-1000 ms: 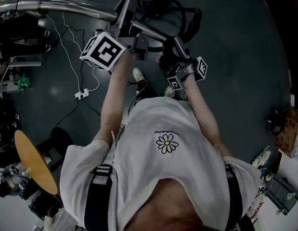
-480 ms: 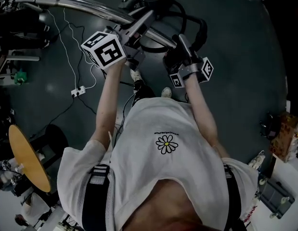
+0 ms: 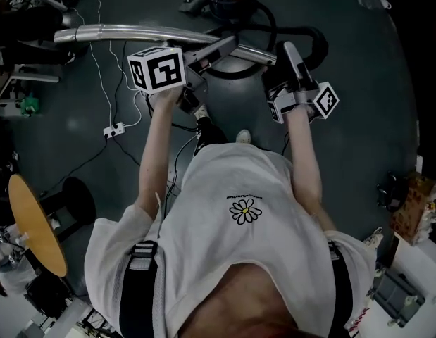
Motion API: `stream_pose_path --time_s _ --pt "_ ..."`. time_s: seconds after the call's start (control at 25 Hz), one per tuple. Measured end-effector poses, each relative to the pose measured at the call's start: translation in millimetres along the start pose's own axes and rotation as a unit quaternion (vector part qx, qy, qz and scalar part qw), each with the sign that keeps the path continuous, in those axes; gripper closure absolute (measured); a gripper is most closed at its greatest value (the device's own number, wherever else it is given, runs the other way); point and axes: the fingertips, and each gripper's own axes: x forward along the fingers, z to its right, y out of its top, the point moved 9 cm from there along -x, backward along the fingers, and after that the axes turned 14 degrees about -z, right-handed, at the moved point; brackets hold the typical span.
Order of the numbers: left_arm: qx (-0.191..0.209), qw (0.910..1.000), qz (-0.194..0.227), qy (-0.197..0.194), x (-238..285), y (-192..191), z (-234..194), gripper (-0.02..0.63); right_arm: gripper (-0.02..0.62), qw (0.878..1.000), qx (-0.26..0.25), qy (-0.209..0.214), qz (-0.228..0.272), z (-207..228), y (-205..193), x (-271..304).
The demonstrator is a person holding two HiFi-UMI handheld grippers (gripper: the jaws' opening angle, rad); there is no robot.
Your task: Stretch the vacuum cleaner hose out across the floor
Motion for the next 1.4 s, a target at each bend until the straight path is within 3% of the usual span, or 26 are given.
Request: stream_pose_path --time_s 0.08,0.16,0.2,0.24,0.28,0.32,0.36,0.4,0.44,0.48,0.56,0.68,0.72,0.76,0.8,0.84,0.88,0.92,0.96,1.04,1.12,1.2,1.32,1.4 --pt "0.043 0.9934 -0.103 0.027 -3.8 -23.4 -5.7 0.341 0.486 0.998 -0.055 -0.024 0.0 -15.5 24.3 4.6" --pt "0.117 0.9627 -0.222 0.101 -9.0 -59.7 -13.3 0.342 0.489 0.992 -0.106 -0.064 -0.018 -32.9 54.7 7.6" --pt "0.132 0.9519 -0.249 0.12 -12.3 -75.4 -16.5 0.342 0.491 0.986 -0.136 -0.09 -0.041 -43.0 67.8 10.2" --pt "0.128 0.9517 -0.25 0.123 -16.3 -85.2 -19.1 0.342 0.491 0.975 -0.171 -0.118 -0.073 -53.4 77.4 14.6" --pt "0.114 0.9587 -0.232 0.117 -20.8 -88.1 -21.2 0.342 0.491 0.96 -0.212 -0.147 -0.112 -63.1 82.8 21.4" --pt "0.102 0.9674 -0.203 0.112 -25.2 -85.1 -22.5 0.342 0.491 0.937 -0.256 -0.177 -0.159 -71.3 83.5 30.6" --pt "0.098 0.9739 -0.17 0.114 -29.4 -78.0 -23.0 0.342 0.492 0.906 -0.303 -0.206 -0.21 -77.6 79.7 41.6" --pt "0.108 0.9768 -0.135 0.126 -33.6 -68.3 -22.2 0.342 0.491 0.866 -0.352 -0.236 -0.266 -81.6 71.8 53.4" --pt "0.133 0.9749 -0.099 0.149 -37.8 -57.6 -19.7 0.342 0.491 0.814 -0.404 -0.264 -0.325 -83.6 60.3 64.7" --pt "0.17 0.9675 -0.063 0.177 -41.7 -47.1 -15.7 0.342 0.491 0.751 -0.454 -0.285 -0.385 -84.1 45.2 74.3" --pt "0.247 0.9435 -0.006 0.221 -46.7 -29.3 -5.7 0.342 0.491 0.606 -0.54 -0.294 -0.505 -85.5 9.1 85.2" --pt "0.311 0.9184 0.012 0.244 -46.9 -5.8 8.8 0.341 0.489 0.373 -0.601 -0.286 -0.646 -91.7 -33.8 83.1" --pt "0.34 0.9027 0.014 0.263 -46.4 1.4 14.0 0.341 0.489 0.302 -0.609 -0.296 -0.672 -92.5 -39.4 79.3" --pt "0.376 0.8808 0.012 0.288 -45.2 6.7 18.9 0.341 0.491 0.237 -0.614 -0.308 -0.687 -92.6 -40.2 74.7" --pt "0.411 0.8567 0.006 0.312 -43.0 9.3 23.2 0.341 0.491 0.183 -0.62 -0.319 -0.693 -92.9 -37.3 69.6" --pt "0.441 0.835 -0.003 0.33 -40.3 9.3 26.9 0.341 0.492 0.14 -0.626 -0.326 -0.694 -93.8 -32.3 64.4" --pt "0.464 0.8173 -0.01 0.342 -37.8 8.1 30.7 0.341 0.494 0.11 -0.632 -0.329 -0.693 -95.4 -27.0 59.6" --pt "0.483 0.8027 -0.013 0.35 -36.7 6.7 35.1 0.341 0.494 0.094 -0.639 -0.325 -0.691 -97.8 -22.8 55.9" --pt "0.499 0.7899 -0.01 0.356 -37.6 5.8 40.1 0.341 0.494 0.09 -0.646 -0.317 -0.688 -100.9 -20.5 53.9" --pt "0.523 0.7689 -0.004 0.368 -44.9 6.3 50.6 0.341 0.494 0.104 -0.654 -0.303 -0.686 -107.4 -20.6 55.4" --pt "0.532 0.7563 -0.003 0.381 -56.0 9.9 57.8 0.341 0.494 0.12 -0.652 -0.29 -0.69 -111.3 -26.7 59.5" --pt "0.533 0.7517 0.0 0.389 -67.2 15.3 61.0 0.341 0.494 0.125 -0.649 -0.271 -0.7 -110.7 -37.5 60.7" --pt "0.561 0.7359 -0.049 0.376 -70.3 17.7 62.7 0.338 0.494 0.118 -0.648 -0.238 -0.714 -108.7 -56.8 59.2" --pt "0.593 0.7113 -0.095 0.364 -63.8 13.6 61.9 0.339 0.493 0.109 -0.65 -0.221 -0.719 -109.5 -69.8 59.6"
